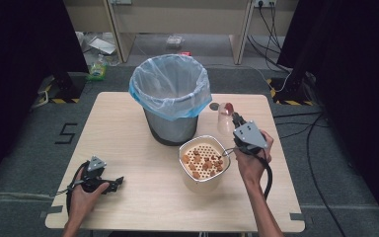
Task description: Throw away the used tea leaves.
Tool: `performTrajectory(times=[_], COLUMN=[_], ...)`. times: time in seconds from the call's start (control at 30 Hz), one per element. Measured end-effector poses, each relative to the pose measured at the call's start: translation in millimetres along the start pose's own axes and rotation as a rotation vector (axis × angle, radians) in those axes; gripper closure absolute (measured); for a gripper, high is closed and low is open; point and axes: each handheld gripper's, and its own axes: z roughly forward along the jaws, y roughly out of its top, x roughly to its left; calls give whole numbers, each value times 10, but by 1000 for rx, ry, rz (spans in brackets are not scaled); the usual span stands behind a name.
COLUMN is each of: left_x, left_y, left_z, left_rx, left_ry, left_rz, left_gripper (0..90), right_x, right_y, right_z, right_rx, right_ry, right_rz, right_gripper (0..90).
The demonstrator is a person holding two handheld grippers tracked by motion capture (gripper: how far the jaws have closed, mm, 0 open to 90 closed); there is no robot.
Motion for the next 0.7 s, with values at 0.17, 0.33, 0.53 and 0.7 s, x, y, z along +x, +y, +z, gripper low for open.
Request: performTrajectory(times=[0.17, 0.33, 0.53, 0.7], left_x=[0, 0, 0, 0], left_y=[0, 0, 0, 0], left_z=[0, 0, 0, 0], left_rx=[0, 0, 0, 0], left_ry=[0, 0, 0, 0], left_rz=[0, 0, 0, 0], left_gripper=[0, 0, 0, 0], right_x=[-173, -357, -503, -580], right_y=[0, 96, 241, 397], right_z=[81, 133, 200, 241], right_rx=[28, 39, 43, 31], right_ry=[36, 45, 57, 58], right_rz=[105, 157, 182, 193], right_gripper=[872, 871, 871, 871])
